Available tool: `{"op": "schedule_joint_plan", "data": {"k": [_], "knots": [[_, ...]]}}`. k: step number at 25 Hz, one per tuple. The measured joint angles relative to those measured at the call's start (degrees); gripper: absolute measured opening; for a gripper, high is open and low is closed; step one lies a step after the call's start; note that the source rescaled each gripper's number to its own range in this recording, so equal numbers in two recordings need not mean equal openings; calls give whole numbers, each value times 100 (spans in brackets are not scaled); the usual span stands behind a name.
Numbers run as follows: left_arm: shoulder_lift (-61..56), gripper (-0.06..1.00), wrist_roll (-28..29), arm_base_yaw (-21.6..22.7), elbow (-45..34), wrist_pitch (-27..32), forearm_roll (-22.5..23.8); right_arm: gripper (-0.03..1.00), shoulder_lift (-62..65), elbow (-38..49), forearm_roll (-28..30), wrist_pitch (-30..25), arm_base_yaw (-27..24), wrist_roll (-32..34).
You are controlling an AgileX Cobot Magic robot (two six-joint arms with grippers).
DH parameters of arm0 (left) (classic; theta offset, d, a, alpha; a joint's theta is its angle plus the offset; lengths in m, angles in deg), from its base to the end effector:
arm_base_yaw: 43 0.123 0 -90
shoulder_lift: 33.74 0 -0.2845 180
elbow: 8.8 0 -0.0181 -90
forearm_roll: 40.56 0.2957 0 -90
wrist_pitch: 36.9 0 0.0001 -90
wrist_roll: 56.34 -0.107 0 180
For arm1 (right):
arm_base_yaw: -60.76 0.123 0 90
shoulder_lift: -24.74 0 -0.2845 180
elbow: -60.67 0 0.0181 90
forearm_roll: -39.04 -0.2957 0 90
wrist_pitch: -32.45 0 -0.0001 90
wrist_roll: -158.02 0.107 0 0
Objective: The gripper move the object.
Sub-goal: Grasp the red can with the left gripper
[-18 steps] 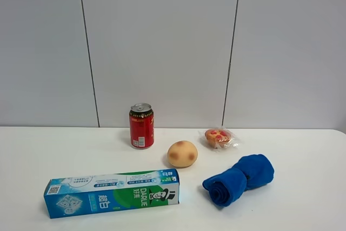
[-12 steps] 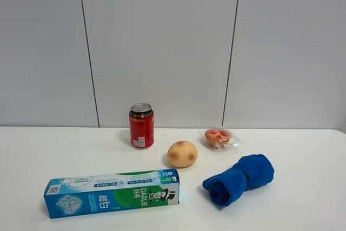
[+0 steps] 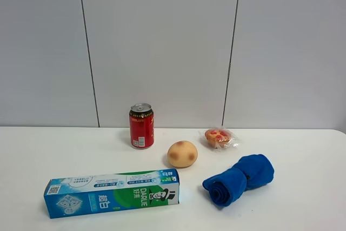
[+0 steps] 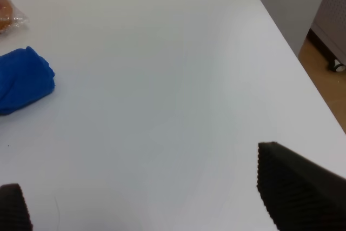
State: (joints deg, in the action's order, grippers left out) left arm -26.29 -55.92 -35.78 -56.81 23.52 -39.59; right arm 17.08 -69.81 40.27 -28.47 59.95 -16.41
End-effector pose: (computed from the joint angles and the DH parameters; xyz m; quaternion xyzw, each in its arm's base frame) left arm 0.0469 0.0075 0.2957 -0.0568 0.8456 0.0399 0.5294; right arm 0.0510 -0.0027 0.2859 0.0481 0.8562 0.0106 0.5143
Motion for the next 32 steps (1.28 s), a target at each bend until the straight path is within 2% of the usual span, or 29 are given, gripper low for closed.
{"op": "schedule_joint_plan", "data": {"k": [32], "knots": [[0, 100, 5, 0, 0, 0, -45, 100, 0, 0, 0, 0, 0, 0]]}}
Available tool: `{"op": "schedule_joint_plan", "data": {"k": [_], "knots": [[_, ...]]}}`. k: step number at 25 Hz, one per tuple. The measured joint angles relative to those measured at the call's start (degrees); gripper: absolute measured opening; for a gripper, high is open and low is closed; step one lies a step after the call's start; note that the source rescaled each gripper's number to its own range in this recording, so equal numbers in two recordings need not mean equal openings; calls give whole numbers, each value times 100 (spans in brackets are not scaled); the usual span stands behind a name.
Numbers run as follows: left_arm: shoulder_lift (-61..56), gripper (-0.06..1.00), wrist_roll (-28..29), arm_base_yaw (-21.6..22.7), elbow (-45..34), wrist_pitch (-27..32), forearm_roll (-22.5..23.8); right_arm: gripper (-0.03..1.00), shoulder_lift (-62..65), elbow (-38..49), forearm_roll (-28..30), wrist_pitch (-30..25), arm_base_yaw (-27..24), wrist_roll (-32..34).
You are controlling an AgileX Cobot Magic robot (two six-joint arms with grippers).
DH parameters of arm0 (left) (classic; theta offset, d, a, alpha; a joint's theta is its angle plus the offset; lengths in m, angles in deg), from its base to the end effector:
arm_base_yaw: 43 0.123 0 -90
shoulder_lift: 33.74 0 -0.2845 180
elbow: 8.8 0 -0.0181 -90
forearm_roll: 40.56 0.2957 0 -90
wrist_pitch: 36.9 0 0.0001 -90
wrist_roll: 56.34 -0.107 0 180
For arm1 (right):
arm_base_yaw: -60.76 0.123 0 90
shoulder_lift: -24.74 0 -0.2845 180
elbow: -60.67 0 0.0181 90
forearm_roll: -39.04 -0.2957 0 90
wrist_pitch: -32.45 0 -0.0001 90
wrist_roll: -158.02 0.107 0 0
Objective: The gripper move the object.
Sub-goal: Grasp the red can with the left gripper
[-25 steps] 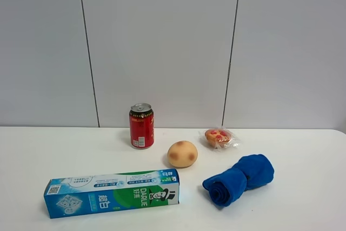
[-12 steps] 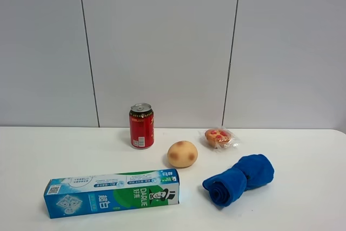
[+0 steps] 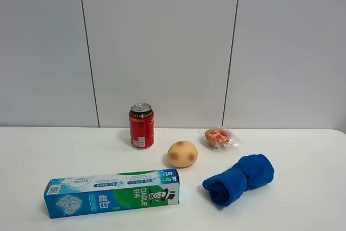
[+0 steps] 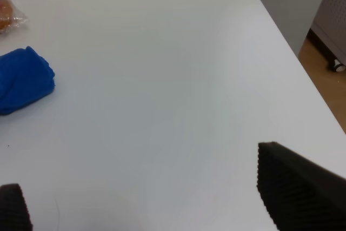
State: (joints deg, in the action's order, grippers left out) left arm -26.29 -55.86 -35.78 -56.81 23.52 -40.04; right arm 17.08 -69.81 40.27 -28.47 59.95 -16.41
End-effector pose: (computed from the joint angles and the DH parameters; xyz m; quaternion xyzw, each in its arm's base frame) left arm 0.0470 0.0068 0.2957 -0.0571 0.8456 0.0357 0.5296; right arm 0.0510 -0.0027 0.2859 0.0481 0.8562 0.0106 0.5143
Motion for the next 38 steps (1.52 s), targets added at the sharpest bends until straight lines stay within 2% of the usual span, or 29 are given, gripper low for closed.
{"op": "schedule_joint_plan", "data": {"k": [3, 6, 10, 13, 19, 27, 31, 38], "knots": [[60, 100, 0, 0, 207, -12, -324, 100, 0, 0, 0, 0, 0, 0], [551, 100, -137, 0, 807, -211, -855, 100, 0, 0, 0, 0, 0, 0], [1571, 100, -805, 0, 1814, -446, -1527, 100, 0, 0, 0, 0, 0, 0], [2479, 100, -1401, 0, 2423, -689, -2211, 100, 0, 0, 0, 0, 0, 0], [4210, 100, -3121, 0, 3088, -1115, -3751, 100, 0, 0, 0, 0, 0, 0], [6289, 100, -5635, 0, 3223, -1638, -6065, 100, 0, 0, 0, 0, 0, 0], [6905, 100, -6359, 0, 3223, -1668, -6379, 100, 0, 0, 0, 0, 0, 0], [7199, 100, -6541, 0, 3223, -1733, -6097, 100, 0, 0, 0, 0, 0, 0]]}}
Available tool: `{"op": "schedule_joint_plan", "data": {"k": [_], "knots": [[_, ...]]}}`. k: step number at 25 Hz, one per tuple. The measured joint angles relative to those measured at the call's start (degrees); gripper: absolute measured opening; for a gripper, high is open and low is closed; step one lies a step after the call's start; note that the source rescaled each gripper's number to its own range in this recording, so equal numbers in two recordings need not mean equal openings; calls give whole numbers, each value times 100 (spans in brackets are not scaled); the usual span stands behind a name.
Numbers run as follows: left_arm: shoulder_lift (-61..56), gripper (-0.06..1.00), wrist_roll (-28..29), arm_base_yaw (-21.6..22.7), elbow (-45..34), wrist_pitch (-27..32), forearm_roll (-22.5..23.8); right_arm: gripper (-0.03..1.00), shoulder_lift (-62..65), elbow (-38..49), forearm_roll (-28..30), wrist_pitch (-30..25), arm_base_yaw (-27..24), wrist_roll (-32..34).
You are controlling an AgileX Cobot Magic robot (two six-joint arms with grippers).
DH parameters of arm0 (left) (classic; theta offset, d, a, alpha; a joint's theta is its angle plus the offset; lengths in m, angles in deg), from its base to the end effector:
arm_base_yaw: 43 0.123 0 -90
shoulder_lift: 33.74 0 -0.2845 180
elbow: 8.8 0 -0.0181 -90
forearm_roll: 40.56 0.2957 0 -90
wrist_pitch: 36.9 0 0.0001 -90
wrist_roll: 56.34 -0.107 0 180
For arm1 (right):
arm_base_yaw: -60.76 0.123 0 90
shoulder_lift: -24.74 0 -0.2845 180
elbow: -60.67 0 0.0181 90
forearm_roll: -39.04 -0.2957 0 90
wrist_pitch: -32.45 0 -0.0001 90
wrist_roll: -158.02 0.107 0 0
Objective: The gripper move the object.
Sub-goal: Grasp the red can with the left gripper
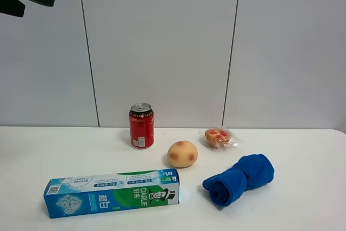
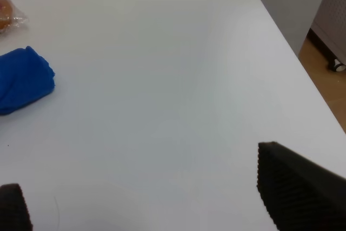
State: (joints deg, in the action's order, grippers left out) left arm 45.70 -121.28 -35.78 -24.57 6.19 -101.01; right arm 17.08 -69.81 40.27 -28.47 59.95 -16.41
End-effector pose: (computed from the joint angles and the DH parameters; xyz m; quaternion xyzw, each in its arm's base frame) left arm 0.3239 -0.0231 0.3508 0.1961 0.8139 -0.1844 0.5149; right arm 0.0510 -0.0027 0.2859 0.0481 0.8562 0.0106 0.5143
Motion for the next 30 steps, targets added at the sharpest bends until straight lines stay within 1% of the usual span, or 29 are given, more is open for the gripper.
{"op": "schedule_joint_plan", "data": {"k": [2, 4, 5, 8, 10, 11, 13, 14, 17, 19, 21, 25, 30], "knots": [[38, 100, 23, 0, 41, -111, 93, 100, 0, 0, 0, 0, 0, 0], [147, 100, 347, -87, 285, -199, 468, 100, 0, 0, 0, 0, 0, 0], [226, 100, 708, -203, 518, -216, 790, 100, 0, 0, 0, 0, 0, 0], [585, 100, 2218, -705, 1443, -68, 1943, 100, 0, 0, 0, 0, 0, 0], [911, 100, 3371, -1158, 2141, 134, 2951, 100, 0, 0, 0, 0, 0, 0], [1096, 100, 3815, -1424, 2414, 277, 3432, 100, 0, 0, 0, 0, 0, 0], [1478, 100, 4783, -1882, 3009, 541, 4219, 100, 0, 0, 0, 0, 0, 0], [1701, 100, 5202, -2105, 3233, 686, 4587, 100, 0, 0, 0, 0, 0, 0], [2386, 100, 6092, -2630, 3933, 1096, 5368, 100, 0, 0, 0, 0, 0, 0], [2844, 100, 6457, -2888, 4261, 1296, 5694, 100, 0, 0, 0, 0, 0, 0], [3339, 100, 6717, -3041, 4522, 1348, 5857, 100, 0, 0, 0, 0, 0, 0], [4211, 100, 6981, -3142, 4759, 1349, 5922, 100, 0, 0, 0, 0, 0, 0], [4865, 100, 7143, -3148, 4777, 1219, 6045, 100, 0, 0, 0, 0, 0, 0]]}}
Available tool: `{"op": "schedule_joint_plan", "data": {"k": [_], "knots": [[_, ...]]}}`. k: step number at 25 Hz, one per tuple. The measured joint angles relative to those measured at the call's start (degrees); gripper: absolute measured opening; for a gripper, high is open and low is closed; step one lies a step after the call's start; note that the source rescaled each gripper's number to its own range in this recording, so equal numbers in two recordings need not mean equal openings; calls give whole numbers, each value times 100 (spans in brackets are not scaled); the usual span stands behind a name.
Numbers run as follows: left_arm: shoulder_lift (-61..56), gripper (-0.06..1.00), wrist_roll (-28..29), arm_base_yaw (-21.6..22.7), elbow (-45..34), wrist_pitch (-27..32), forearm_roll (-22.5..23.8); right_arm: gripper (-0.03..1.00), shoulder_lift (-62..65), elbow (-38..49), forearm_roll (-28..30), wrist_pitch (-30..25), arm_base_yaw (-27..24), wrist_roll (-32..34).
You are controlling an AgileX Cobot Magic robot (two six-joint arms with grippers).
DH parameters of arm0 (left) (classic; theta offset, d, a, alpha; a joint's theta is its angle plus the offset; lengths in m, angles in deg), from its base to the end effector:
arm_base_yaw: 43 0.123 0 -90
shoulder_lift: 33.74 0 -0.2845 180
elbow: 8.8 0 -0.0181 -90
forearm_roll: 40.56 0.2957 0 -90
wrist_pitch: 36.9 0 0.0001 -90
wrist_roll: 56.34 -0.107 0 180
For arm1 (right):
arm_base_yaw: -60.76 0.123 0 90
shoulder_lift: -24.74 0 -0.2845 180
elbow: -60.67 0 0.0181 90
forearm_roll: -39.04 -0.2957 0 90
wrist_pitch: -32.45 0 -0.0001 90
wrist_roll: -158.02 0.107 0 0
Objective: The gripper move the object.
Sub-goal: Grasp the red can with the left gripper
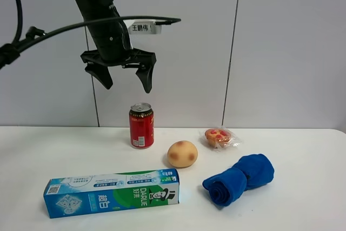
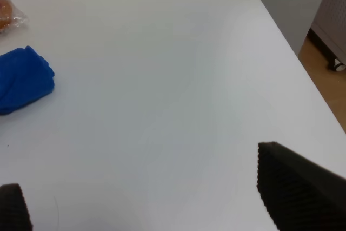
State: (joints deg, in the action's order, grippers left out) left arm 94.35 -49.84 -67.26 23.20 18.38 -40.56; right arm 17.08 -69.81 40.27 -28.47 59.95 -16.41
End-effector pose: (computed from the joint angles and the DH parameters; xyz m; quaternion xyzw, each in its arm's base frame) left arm 0.4765 -0.2147 0.2396 0.1496 0.9573 -0.0656 0.2384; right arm 0.0510 -0.0027 0.2859 0.0481 0.8562 0.0106 0.5143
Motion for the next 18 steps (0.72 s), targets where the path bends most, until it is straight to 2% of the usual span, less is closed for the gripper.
{"op": "schedule_joint_plan", "data": {"k": [6, 18], "knots": [[45, 100, 242, 0, 7, -538, 0, 100, 0, 0, 0, 0, 0, 0], [494, 100, 278, -122, 18, -893, 551, 100, 0, 0, 0, 0, 0, 0]]}}
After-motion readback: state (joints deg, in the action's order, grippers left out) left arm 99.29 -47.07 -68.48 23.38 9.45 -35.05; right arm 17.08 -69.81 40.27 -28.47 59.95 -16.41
